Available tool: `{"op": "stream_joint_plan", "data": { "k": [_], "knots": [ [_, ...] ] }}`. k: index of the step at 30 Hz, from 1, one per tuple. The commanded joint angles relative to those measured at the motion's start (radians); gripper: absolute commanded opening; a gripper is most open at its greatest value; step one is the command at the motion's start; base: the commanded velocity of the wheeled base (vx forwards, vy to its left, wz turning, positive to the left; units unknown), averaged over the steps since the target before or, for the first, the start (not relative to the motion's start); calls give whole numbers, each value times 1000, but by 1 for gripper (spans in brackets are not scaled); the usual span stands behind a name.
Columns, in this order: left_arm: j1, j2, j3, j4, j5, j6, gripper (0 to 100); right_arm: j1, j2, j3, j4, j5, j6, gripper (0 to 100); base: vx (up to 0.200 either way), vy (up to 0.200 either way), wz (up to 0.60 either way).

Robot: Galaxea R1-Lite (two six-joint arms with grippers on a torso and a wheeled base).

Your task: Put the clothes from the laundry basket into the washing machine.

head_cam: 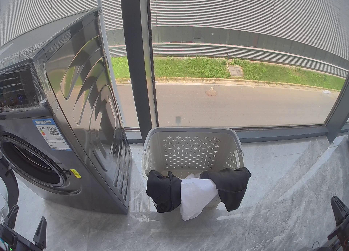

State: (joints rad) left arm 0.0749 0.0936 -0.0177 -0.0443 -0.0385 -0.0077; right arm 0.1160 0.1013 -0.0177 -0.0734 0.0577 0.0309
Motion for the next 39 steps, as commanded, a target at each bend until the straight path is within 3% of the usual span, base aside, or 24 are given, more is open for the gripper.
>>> {"op": "stream_joint_plan", "data": {
  "k": [1,7,15,16,21,28,30,32,33,35,37,39],
  "knots": [
    [-12,-2,15,0,-1,0,100,1,3,18,6,-2,-5,0,200,0,0],
    [-66,-15,15,0,0,0,100,1,2,18,18,1,-14,0,200,0,0],
    [-70,-94,18,41,40,-2,100,1,3,18,18,2,-16,0,200,0,0],
    [-70,-94,18,43,40,0,100,1,3,18,20,2,-17,100,0,0,0],
    [-70,-94,18,43,40,2,100,1,2,18,18,7,-26,100,0,0,0],
    [-70,-94,18,43,40,2,100,1,3,18,20,1,0,100,0,0,0],
    [-70,-94,18,43,40,2,100,1,3,8,11,19,-26,100,0,0,0],
    [-70,-94,18,43,40,2,100,7,18,-94,-5,77,-77,100,0,0,0],
    [-70,-94,18,43,40,2,100,1,60,-196,-5,91,-88,100,0,0,0],
    [-70,-94,18,43,40,2,100,17,255,-404,-3,97,-80,100,0,0,0],
    [-70,-94,18,43,40,2,100,70,406,-553,-2,102,-83,100,0,0,0],
    [-70,-94,18,43,40,2,100,145,552,-628,-3,105,-92,100,0,0,0]
  ]
}}
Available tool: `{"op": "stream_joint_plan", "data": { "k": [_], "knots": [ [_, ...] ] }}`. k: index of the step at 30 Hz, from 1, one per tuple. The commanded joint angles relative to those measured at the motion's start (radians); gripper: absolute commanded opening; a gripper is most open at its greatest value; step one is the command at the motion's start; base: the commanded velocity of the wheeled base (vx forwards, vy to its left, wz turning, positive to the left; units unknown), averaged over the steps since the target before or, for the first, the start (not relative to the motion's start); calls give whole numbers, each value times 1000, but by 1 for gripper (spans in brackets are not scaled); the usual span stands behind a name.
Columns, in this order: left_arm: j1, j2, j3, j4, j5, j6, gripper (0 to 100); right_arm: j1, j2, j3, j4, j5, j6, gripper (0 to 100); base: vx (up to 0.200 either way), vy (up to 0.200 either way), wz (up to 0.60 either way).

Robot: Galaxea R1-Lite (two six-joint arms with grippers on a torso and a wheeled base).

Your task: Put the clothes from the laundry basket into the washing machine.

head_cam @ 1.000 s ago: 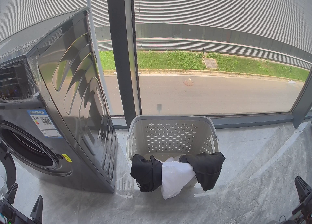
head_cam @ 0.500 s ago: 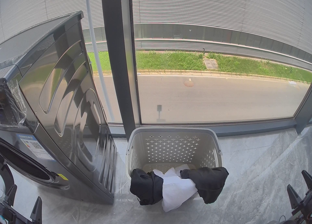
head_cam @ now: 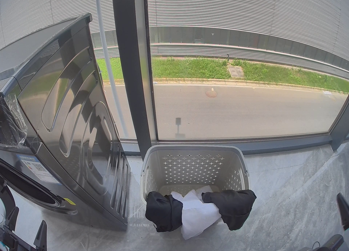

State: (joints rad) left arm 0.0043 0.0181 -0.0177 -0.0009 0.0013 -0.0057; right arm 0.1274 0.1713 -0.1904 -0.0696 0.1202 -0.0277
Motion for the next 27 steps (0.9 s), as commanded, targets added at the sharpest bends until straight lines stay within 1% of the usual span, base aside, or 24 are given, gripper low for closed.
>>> {"op": "stream_joint_plan", "data": {
  "k": [1,2,3,4,5,6,7,9,10,11,12,13,14,16,17,18,21,22,27],
  "knots": [
    [0,-18,18,-1,0,-2,100,190,567,-474,-7,42,-43,100,0,0,0],
    [0,-18,18,-1,0,0,100,261,646,-474,-7,44,-48,100,0,0,0],
    [0,-18,18,-1,0,0,100,288,674,-472,-7,44,-48,100,0,0,0],
    [0,-18,18,-1,0,0,100,359,749,-460,-7,44,-48,100,0,0,0],
    [0,-18,18,-1,0,0,100,396,809,-448,-7,47,-48,100,0,0,0],
    [0,-18,18,-1,0,0,100,411,853,-440,-9,49,-49,100,0,0,0],
    [0,-18,18,-1,0,0,100,416,892,-435,-13,53,-52,100,0,0,0],
    [0,-18,18,-1,0,0,100,423,1034,-420,-27,87,-86,100,0,0,0],
    [0,-18,18,-1,0,0,100,423,1034,-420,-27,87,-86,100,0,0,0],
    [0,-18,18,-1,0,0,100,423,1123,-409,-50,101,-113,100,0,0,0],
    [0,-18,18,-1,0,0,100,423,1163,-405,-64,102,-120,100,0,0,0],
    [0,-18,18,-1,0,0,100,423,1208,-403,-79,102,-120,100,0,0,0],
    [0,-18,18,-1,0,0,100,423,1208,-403,-79,102,-120,100,0,0,0],
    [0,-18,18,-1,0,-2,100,402,1327,-405,-151,104,-115,100,0,0,0],
    [0,-18,18,-1,0,-2,100,396,1354,-405,-180,104,-113,100,0,0,0],
    [0,-18,18,-1,0,-2,100,385,1403,-402,-248,104,-112,100,0,0,0],
    [0,-18,18,-1,0,-2,100,376,1493,-400,-383,104,-107,100,0,0,0],
    [0,-18,18,-1,0,-2,100,371,1516,-400,-404,104,-106,100,0,0,0],
    [0,-18,18,-1,0,-2,100,360,1582,-399,-406,105,-107,100,0,0,0]
  ]
}}
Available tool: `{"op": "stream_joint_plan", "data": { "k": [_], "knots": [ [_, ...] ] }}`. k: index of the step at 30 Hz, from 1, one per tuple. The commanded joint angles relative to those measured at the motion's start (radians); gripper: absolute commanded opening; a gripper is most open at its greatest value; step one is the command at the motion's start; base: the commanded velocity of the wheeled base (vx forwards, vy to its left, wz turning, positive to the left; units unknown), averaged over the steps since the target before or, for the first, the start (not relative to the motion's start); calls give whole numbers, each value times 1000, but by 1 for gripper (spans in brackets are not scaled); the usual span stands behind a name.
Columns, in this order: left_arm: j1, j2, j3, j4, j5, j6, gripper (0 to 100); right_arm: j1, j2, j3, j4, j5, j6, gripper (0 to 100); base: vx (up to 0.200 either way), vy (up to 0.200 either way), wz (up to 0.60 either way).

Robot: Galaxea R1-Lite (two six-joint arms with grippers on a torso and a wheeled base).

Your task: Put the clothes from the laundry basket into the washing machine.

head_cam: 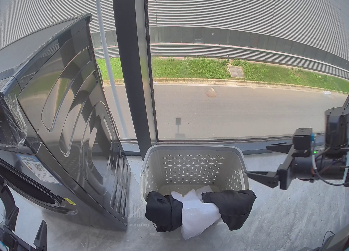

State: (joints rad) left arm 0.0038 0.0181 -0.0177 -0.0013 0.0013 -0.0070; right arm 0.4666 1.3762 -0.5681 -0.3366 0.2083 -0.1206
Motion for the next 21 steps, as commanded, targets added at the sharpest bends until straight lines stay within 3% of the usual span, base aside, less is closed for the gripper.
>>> {"op": "stream_joint_plan", "data": {
  "k": [1,21],
  "knots": [
    [1,-18,18,0,0,-1,100,20,396,-22,-139,17,-14,100,0,0,0],
    [1,-18,18,0,0,-1,100,-32,567,-4,-139,-1,-17,100,0,0,0]
  ]
}}
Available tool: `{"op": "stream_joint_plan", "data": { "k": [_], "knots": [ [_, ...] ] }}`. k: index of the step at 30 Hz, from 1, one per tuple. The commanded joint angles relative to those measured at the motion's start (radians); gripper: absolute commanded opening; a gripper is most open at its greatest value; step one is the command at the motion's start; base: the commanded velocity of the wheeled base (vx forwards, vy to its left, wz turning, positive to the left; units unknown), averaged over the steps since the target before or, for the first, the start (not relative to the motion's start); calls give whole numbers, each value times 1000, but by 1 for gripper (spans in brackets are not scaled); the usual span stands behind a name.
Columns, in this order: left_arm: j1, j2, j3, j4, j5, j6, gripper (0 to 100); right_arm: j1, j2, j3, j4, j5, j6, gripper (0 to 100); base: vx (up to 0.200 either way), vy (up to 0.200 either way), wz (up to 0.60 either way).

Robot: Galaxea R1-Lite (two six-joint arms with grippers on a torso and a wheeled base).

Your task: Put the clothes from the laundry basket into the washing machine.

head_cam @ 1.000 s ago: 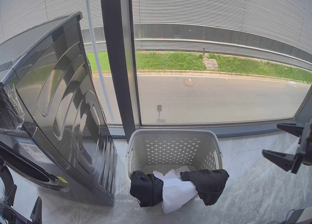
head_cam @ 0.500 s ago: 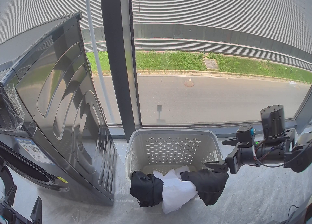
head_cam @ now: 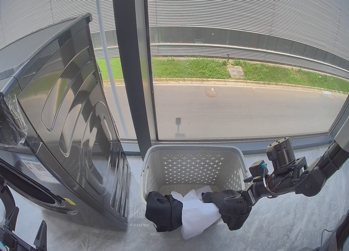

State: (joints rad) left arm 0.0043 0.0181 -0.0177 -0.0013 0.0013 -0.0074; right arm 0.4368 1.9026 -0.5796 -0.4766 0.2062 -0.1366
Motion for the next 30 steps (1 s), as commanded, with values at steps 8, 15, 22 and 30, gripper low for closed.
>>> {"op": "stream_joint_plan", "data": {
  "k": [8,15,22,30],
  "knots": [
    [0,-18,18,0,0,0,100,-1,102,17,1,-5,-8,100,0,0,0],
    [0,-18,18,0,0,0,100,-3,159,9,1,-51,-8,100,0,0,0],
    [0,-18,18,0,0,0,100,0,208,-20,1,-64,-8,100,0,0,0],
    [0,-18,18,0,0,0,100,-3,288,-82,1,-90,-5,100,0,0,0]
  ]
}}
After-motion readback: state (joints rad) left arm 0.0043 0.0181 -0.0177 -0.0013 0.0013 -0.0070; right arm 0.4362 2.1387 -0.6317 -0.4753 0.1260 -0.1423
